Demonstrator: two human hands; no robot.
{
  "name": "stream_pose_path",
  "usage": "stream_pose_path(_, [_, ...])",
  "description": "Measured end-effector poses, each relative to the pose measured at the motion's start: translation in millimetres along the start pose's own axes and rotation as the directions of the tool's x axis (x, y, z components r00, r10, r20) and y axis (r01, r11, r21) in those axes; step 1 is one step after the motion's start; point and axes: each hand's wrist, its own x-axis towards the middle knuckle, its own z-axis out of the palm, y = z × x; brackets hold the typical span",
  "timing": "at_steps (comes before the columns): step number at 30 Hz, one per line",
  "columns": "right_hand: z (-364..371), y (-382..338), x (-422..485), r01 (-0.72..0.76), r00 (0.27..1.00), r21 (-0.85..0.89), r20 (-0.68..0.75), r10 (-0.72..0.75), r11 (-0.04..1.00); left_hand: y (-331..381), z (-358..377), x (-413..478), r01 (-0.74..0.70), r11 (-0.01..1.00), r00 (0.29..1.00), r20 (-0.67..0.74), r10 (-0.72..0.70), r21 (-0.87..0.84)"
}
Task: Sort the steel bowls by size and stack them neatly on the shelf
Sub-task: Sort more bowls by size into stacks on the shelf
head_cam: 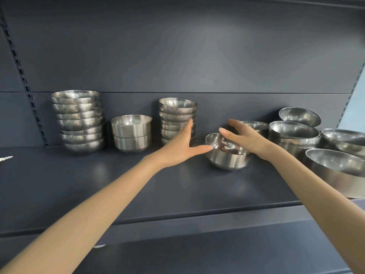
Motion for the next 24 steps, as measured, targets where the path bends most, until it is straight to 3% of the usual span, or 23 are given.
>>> stream_pose_path(6, [-11.5, 4.5, -25.3, 0.035, 0.993, 0.042, -0.117, -0.03, 0.998, -10.0, 30.0, 12.4, 0.16, 0.981, 0.985, 0.09, -0.15, -0.114])
stream_pose_path(9, [-12.7, 8.7, -36.6, 0.015, 0.996, 0.042, -0.089, -0.012, 0.999, -13.0, 37.7, 16.2, 0.185, 0.967, 0.98, 0.103, -0.169, -0.173])
stream_pose_path(16, [-8.3, 20.8, -48.7, -0.149, 0.988, 0.118, 0.047, 0.145, 0.982, -10.0, 49.0, 20.4, 0.173, 0.949, 0.985, 0.045, -0.167, -0.265])
stream_pose_path(24, [-15.3, 20.9, -53.2, -0.107, 0.991, 0.078, 0.085, 0.101, 0.991, 4.3, 51.2, 2.7, 0.115, 0.955, 0.978, -0.138, -0.157, -0.275])
